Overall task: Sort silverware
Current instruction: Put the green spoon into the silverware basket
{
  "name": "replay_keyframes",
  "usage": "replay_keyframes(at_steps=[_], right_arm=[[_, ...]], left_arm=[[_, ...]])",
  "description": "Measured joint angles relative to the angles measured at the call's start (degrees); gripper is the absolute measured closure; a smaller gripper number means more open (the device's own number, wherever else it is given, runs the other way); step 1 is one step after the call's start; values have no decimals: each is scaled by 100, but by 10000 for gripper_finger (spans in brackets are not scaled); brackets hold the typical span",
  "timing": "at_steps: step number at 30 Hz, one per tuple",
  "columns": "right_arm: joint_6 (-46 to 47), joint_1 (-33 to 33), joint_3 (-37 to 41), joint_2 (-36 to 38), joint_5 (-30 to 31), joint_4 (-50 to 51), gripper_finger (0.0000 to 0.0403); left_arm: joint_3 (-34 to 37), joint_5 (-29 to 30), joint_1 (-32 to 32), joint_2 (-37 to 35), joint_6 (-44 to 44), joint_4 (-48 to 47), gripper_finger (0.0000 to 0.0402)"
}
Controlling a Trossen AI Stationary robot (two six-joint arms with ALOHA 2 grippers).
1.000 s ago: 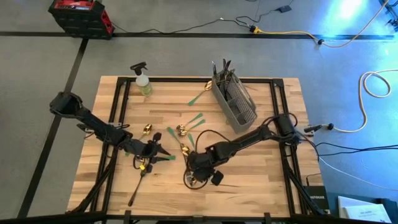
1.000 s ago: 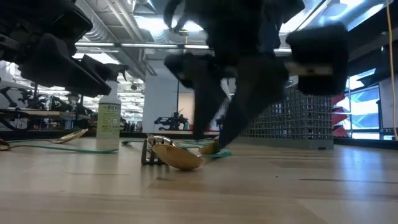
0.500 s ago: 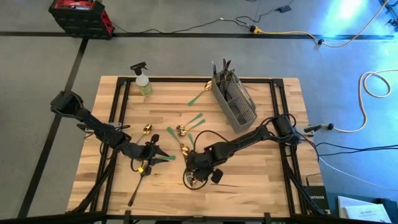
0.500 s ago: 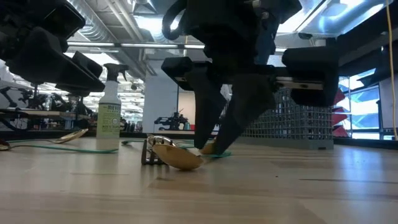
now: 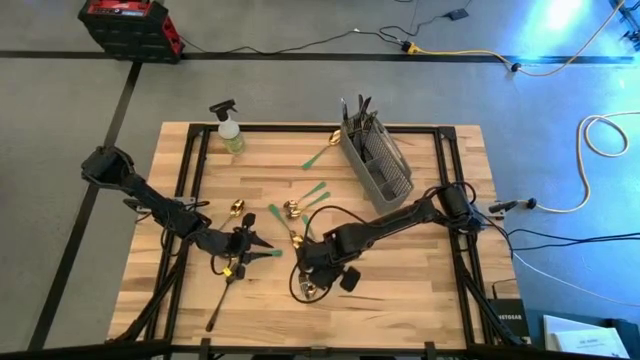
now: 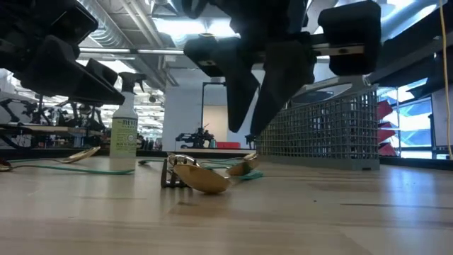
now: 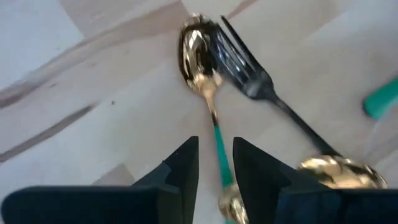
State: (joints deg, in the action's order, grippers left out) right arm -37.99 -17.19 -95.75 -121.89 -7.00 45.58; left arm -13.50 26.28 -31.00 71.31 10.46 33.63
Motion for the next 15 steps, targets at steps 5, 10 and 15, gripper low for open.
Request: replay_keyframes(at_steps=[5, 10, 15], right_arm=[[-93, 0, -4, 0, 101, 37, 320], [-134, 0, -6, -257, 147, -80, 320], [-215, -4, 1, -509, 249, -194, 320]], left_arm=[[0, 50, 2, 0, 23, 2, 316], [0, 55, 2, 0, 85, -43, 316], [0, 94, 2, 0, 118, -190, 316]])
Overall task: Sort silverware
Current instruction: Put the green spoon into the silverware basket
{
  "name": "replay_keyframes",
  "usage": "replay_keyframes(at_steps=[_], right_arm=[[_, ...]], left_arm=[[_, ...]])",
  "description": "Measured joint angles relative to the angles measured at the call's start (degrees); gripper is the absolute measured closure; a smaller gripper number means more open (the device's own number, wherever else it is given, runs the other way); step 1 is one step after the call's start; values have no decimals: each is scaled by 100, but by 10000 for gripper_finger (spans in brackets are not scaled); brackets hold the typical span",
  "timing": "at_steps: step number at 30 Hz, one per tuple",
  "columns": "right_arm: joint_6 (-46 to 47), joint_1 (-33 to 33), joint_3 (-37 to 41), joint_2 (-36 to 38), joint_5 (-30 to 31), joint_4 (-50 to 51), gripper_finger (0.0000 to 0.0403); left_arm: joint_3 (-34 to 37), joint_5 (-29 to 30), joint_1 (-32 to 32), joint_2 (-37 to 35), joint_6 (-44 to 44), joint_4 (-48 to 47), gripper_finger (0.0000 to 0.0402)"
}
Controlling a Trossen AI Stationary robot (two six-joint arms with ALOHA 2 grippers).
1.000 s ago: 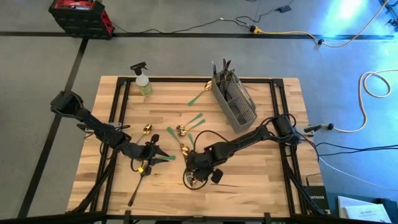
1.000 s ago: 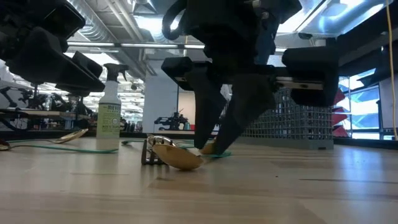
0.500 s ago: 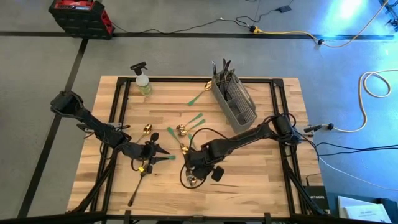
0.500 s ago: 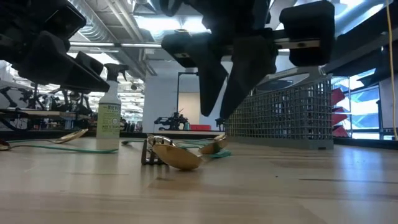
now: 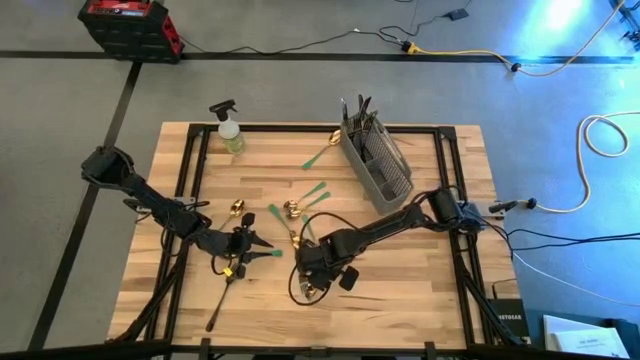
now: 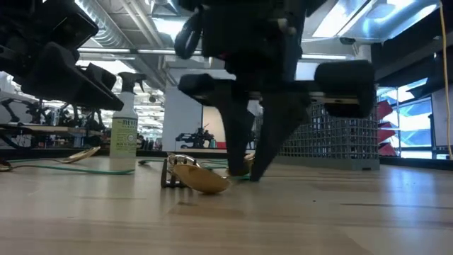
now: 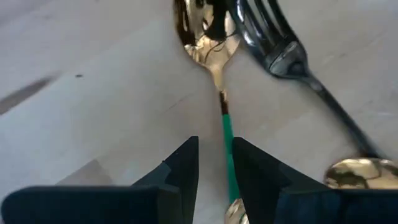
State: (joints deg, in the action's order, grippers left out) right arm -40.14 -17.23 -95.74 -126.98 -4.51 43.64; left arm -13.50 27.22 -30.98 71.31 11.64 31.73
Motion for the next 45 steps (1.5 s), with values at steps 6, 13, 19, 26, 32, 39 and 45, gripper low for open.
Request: replay_keyframes(at_steps=[6, 13, 19, 26, 32, 39, 45], right_arm=[[2, 0, -395, -4, -2, 52, 320], [-68, 0, -919, -247, -138, 326, 320], [-175, -7, -1822, -1017, -256, 1180, 320], [-176, -4, -2138, -1158, -167, 1621, 320], [-175, -4, -2087, -1158, -151, 1630, 330], [-176, -4, -2087, -1158, -107, 1619, 394], [-192, -4, -2087, -1158, -107, 1650, 399]], left_arm=[[0, 9, 0, 0, -7, 6, 316], [0, 9, 0, 0, 22, -42, 316], [0, 13, 0, 0, 131, -133, 316], [0, 12, 0, 0, 146, -190, 316], [0, 11, 0, 0, 249, -330, 316], [0, 16, 0, 0, 247, -328, 316], [0, 20, 0, 0, 232, -326, 316]])
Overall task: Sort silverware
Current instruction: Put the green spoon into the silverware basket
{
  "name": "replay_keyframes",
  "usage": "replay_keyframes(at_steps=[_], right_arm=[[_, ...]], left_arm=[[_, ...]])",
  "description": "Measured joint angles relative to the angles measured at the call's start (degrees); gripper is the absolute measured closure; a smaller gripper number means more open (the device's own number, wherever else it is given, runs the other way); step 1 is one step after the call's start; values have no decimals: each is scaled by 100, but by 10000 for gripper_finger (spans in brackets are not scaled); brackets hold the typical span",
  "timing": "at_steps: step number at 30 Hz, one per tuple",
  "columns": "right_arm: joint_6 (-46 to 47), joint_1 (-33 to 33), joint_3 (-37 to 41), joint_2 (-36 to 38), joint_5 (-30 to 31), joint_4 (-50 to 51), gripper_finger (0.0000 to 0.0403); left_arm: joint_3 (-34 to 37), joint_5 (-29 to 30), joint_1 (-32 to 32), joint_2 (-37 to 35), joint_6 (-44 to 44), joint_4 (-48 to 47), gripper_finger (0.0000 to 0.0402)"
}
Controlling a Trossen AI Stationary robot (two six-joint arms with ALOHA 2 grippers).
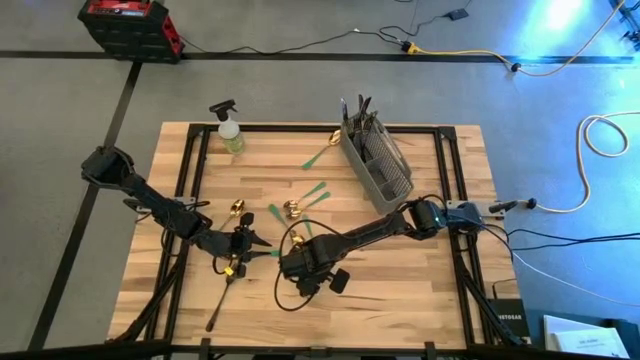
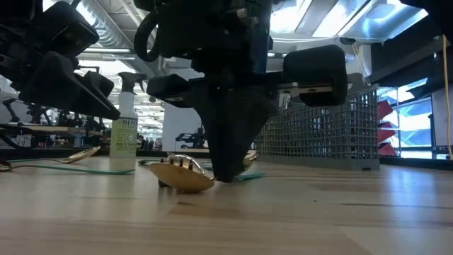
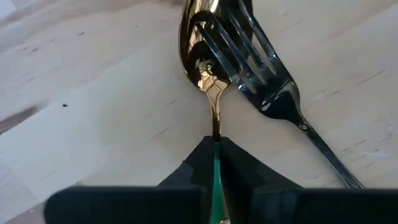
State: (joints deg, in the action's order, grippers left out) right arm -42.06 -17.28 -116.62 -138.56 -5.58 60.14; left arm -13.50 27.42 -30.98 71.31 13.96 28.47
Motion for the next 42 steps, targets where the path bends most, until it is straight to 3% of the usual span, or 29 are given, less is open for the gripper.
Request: replay_keyframes(at_steps=[7, 14, 19, 28, 35, 42], right_arm=[[144, -53, -149, 0, -308, 471, 402], [962, -217, -691, 58, -938, 1530, 402], [1395, -345, -893, 74, -973, 2238, 402], [1920, -414, -877, 113, -1136, 2459, 403], [2143, -324, -224, 825, -978, 1758, 403], [2479, -269, 1384, 1986, -689, 532, 403]], left_arm=[[0, 2, 0, 0, 0, 0, 316], [0, 5, 0, 0, -26, -2, 316], [0, 11, 0, 0, 17, 3, 316], [0, 11, 0, 0, 51, 7, 316], [-2, 11, 0, 0, 92, 10, 316], [-2, 16, -2, 0, 92, 33, 316]])
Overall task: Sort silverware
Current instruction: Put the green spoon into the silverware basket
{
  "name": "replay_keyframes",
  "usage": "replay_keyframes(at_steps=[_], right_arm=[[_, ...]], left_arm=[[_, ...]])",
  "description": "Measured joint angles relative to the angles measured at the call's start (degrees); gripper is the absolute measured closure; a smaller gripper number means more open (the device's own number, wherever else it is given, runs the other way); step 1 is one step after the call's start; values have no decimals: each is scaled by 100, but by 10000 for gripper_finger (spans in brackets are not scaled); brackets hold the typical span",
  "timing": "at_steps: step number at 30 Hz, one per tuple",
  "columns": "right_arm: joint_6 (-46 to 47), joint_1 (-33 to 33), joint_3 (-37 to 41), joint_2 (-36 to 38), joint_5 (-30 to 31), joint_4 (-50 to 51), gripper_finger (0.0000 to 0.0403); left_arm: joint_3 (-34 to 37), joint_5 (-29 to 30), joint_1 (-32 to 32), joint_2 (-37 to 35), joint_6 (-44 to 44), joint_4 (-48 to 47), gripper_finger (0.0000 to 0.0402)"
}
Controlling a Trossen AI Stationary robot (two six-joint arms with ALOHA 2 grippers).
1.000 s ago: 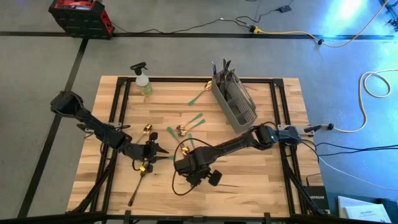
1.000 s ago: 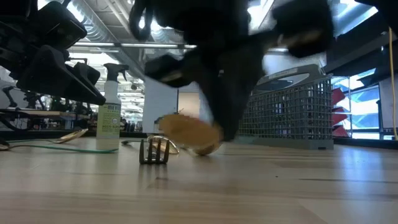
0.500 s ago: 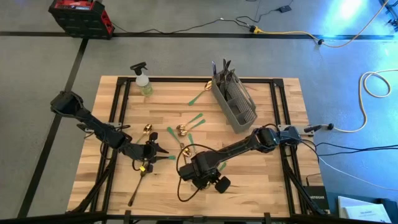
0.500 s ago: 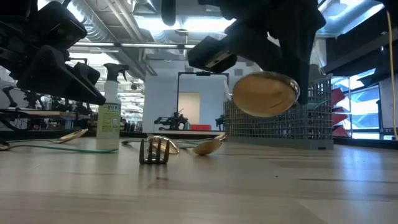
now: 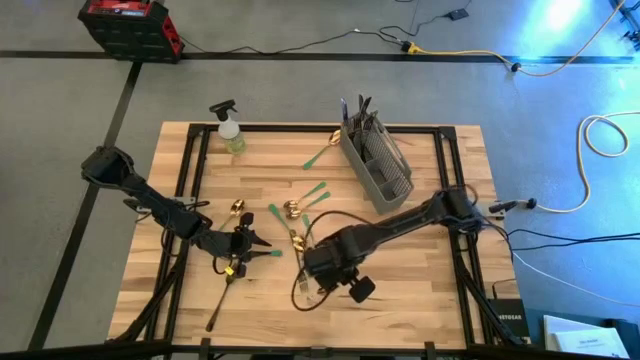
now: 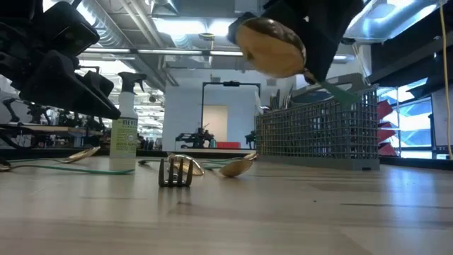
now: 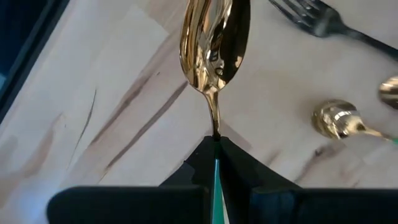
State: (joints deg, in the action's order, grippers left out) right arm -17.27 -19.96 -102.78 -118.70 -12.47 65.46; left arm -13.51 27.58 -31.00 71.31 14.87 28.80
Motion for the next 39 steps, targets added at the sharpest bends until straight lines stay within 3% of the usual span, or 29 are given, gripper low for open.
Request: replay_keyframes(at_steps=[11, 21, 24, 31, 39], right_arm=[[436, 177, 2539, 2734, 1148, -2444, 403], [1459, 177, 4691, 5237, 3309, -4254, 403], [1854, 161, 5275, 5795, 4304, -4844, 403], [2215, 164, 6402, 6607, 5969, -6219, 403], [3015, 290, 7178, 6750, 6982, -7388, 403]], left_arm=[[0, 102, 2, 0, -3, 21, 316], [0, 131, 2, 0, -13, 13, 316], [0, 176, 2, 0, -25, 13, 316], [0, 198, 2, 0, -26, 11, 316], [0, 217, 2, 0, -46, 10, 316]])
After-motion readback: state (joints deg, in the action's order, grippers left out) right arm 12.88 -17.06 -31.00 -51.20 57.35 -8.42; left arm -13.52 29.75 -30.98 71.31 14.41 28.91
